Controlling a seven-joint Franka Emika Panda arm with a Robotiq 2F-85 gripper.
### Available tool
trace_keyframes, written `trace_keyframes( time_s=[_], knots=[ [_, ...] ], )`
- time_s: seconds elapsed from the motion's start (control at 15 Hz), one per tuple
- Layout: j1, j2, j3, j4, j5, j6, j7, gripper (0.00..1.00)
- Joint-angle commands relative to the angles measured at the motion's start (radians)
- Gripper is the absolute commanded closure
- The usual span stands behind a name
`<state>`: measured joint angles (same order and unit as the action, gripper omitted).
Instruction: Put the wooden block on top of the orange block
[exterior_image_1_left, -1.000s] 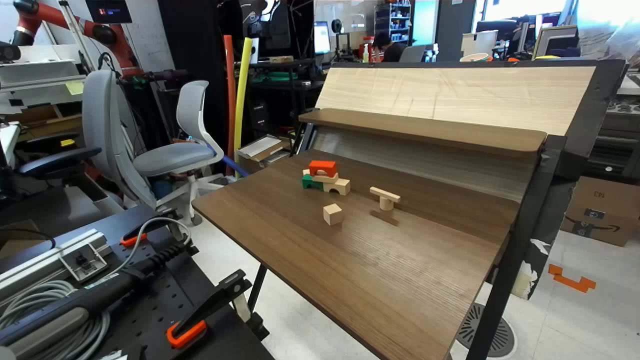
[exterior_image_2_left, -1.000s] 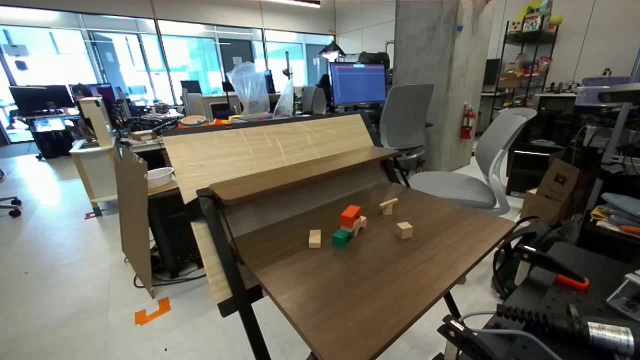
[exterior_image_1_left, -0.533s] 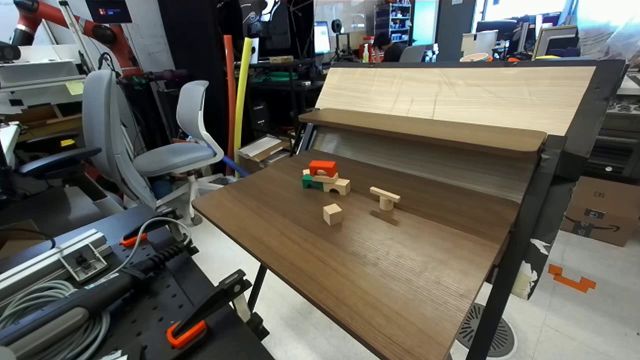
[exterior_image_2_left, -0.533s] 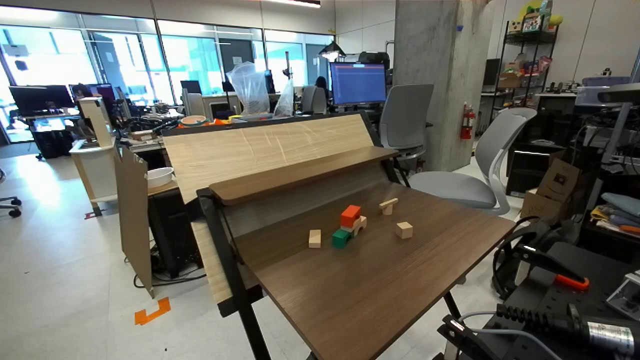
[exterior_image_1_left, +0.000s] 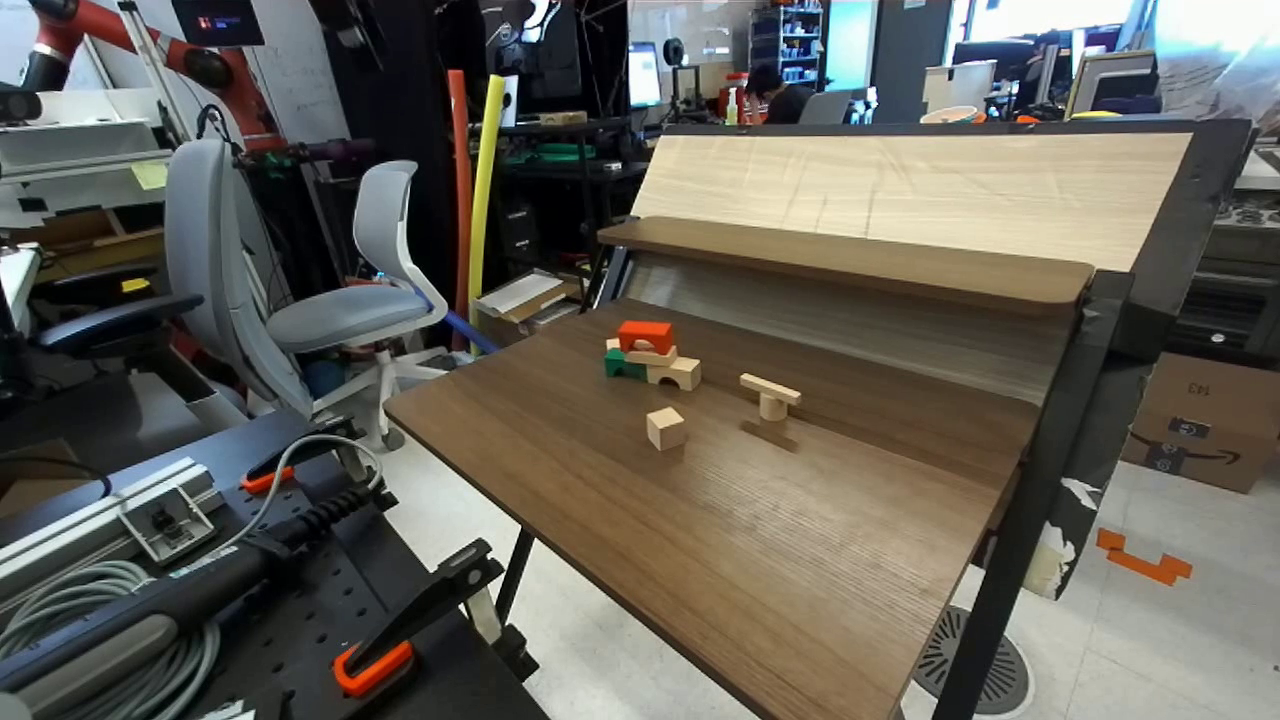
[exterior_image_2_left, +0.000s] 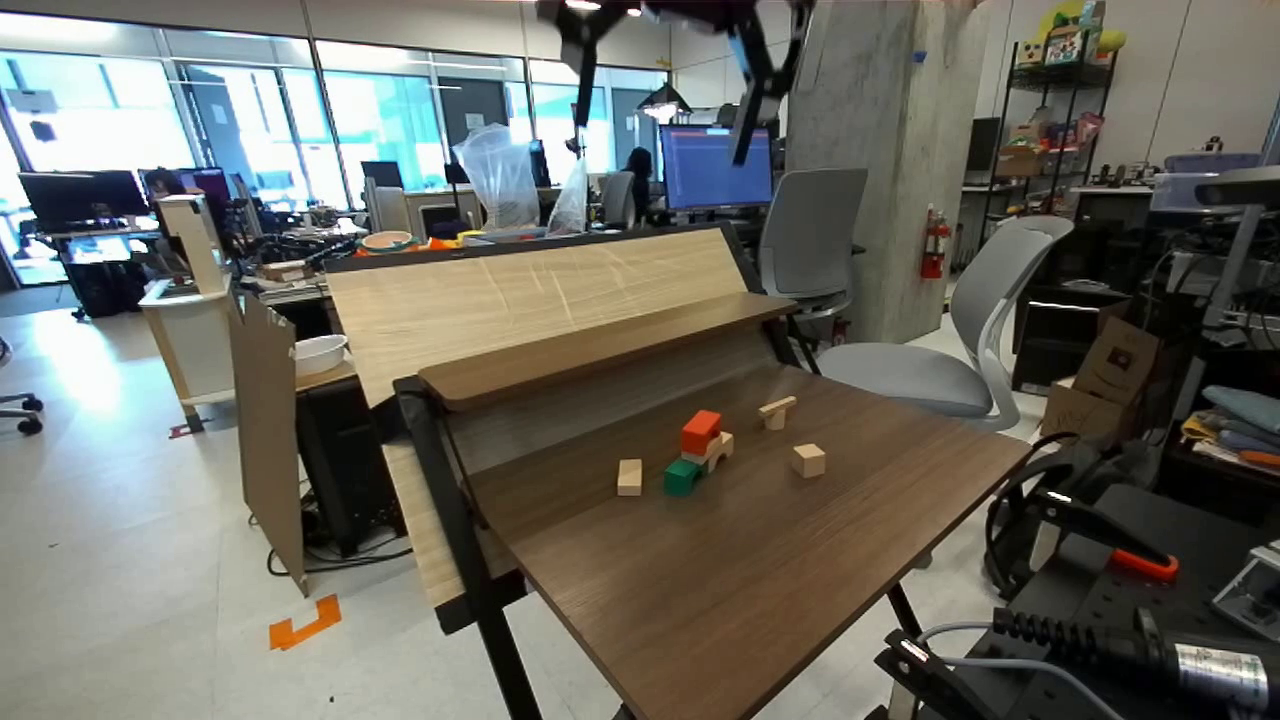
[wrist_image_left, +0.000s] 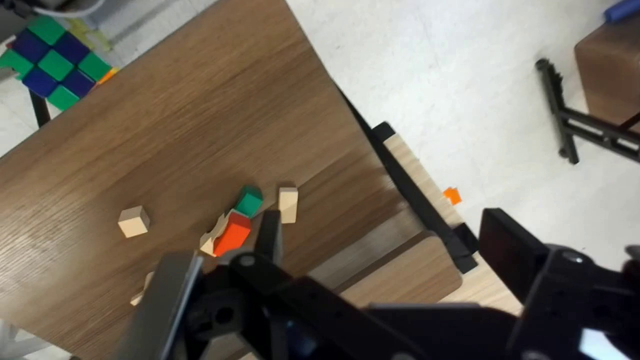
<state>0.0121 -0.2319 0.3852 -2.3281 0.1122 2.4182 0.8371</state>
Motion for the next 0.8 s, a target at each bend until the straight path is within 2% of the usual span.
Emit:
trace_keyframes(
  time_s=[0.0,0.07,0.13,0.27,0.4,0.47,0.53,0.73],
  knots=[
    [-0.177,0.17,0.122,-0.022,-0.28,0.208,0.265,0.0],
    [-0.245,0.195,0.158,-0.026,-0.365,0.221,0.34,0.0],
    [-0.281,0.219,0.165,-0.02,-0.451,0.21,0.42,0.0],
    [-0.295,0.282,0.125,0.03,-0.624,0.151,0.58,0.0],
    [-0.279,0.369,0.074,0.11,-0.778,0.083,0.735,0.0],
    [-0.253,0.413,0.051,0.153,-0.827,0.036,0.811,0.0],
    [-0.102,0.455,-0.095,0.195,-0.846,-0.006,0.871,0.0],
    [0.049,0.618,-0.208,0.319,-0.882,-0.082,1.059,0.0]
  ],
)
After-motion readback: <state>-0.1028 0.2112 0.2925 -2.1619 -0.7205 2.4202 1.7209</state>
